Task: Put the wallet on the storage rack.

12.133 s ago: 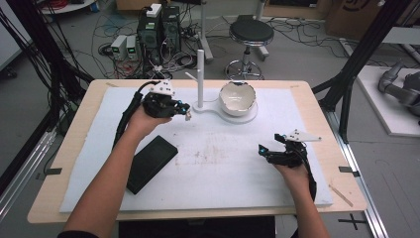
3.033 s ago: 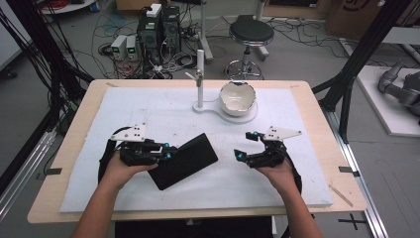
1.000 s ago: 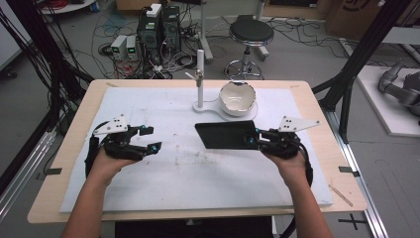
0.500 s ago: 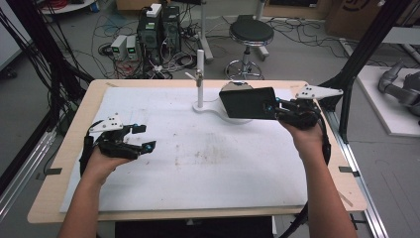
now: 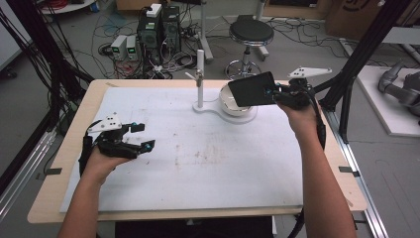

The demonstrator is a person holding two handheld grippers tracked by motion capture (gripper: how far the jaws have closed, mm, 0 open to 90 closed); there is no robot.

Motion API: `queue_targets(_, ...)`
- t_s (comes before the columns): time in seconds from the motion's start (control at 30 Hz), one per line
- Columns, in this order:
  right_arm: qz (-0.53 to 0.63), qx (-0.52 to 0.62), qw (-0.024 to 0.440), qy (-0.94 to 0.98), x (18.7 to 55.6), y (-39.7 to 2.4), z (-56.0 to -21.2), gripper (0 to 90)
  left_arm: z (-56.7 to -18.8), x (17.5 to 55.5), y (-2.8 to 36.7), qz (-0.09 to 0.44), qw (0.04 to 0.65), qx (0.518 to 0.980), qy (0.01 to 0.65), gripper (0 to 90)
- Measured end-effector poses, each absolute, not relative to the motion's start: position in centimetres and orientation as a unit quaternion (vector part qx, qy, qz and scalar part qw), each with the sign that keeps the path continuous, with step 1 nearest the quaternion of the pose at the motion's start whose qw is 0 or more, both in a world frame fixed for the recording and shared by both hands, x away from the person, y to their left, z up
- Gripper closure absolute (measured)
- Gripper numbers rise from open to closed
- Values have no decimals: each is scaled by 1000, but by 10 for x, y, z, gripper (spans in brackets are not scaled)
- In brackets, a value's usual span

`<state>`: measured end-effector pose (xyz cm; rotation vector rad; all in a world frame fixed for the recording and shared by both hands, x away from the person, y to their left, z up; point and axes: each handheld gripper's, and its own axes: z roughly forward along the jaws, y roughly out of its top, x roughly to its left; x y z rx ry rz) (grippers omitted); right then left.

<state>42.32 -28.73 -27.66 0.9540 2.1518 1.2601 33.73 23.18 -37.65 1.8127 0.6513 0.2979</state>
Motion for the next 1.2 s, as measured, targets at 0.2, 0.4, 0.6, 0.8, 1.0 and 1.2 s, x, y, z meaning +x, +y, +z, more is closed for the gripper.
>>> queue_targets(0.2,432,364,228,793,442,-283,-285,768,-377,337,231,127,559,772,275,194)
queue_targets(0.4,421,371,215,799,458,-278,-296,767,-378,338,230,126,557,774,273,194)
queue_targets(0.6,431,383,192,794,474,-271,-309,765,-380,338,230,126,555,775,276,194)
queue_targets(0.8,431,401,206,782,484,-273,-317,721,-380,338,228,122,554,779,269,194)
queue_targets(1.0,403,435,253,764,487,-282,-318,393,-382,338,226,117,552,782,265,194)
queue_targets(1.2,392,448,278,754,488,-283,-319,360,-384,338,222,118,545,788,261,194)
